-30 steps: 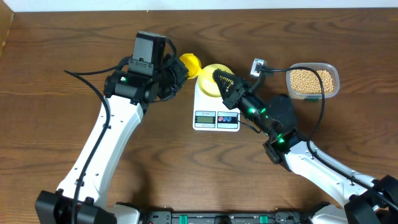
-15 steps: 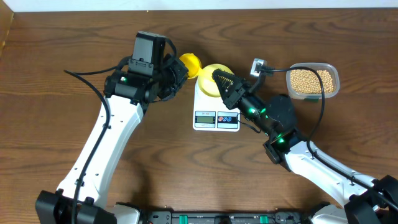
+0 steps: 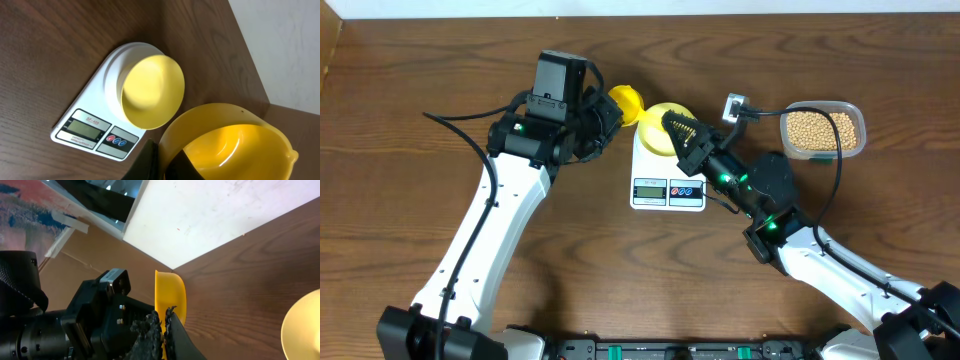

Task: Scoop item into bowl and weigh 50g on scale
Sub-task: 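Close the right gripper on the yellow scoop's handle beside the left gripper, then open the left gripper and carry the scoop with the right gripper toward the tub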

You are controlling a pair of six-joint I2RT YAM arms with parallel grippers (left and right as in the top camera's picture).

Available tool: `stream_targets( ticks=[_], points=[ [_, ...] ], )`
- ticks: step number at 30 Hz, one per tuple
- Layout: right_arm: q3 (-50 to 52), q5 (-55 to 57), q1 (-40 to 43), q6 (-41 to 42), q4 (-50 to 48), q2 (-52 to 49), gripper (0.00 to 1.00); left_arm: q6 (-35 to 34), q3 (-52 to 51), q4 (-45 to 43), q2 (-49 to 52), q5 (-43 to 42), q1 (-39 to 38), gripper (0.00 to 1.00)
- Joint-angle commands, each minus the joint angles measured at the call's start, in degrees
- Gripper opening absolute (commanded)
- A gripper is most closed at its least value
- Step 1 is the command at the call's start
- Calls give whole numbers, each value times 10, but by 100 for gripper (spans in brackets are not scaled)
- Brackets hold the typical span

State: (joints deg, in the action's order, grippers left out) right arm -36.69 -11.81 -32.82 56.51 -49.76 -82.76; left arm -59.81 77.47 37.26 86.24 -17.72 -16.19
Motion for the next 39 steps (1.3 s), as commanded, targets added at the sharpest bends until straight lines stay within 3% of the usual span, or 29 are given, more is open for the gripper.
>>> stream_targets(
  ticks=[1,7,13,17,25,39],
  points=[
    [-12,3,-3,-9,-2,-1,1,-1,-2,-1,-4,4,0,8],
    [-12,3,-3,-9,-2,-1,1,-1,-2,-1,-4,4,0,9],
    [-12,3,-3,-10,-2,-1,1,-1,-2,-1,-4,4,0,39],
    [-12,3,-2,-16,-2,-1,1,-1,-2,-1,-4,4,0,47],
    [-12,7,7,-30,3,-1,1,1,-2,0,-4,3,0,78],
    [-12,-84,68,-60,13,-1,1,64,-2,0,-36,5,1,82]
  ],
)
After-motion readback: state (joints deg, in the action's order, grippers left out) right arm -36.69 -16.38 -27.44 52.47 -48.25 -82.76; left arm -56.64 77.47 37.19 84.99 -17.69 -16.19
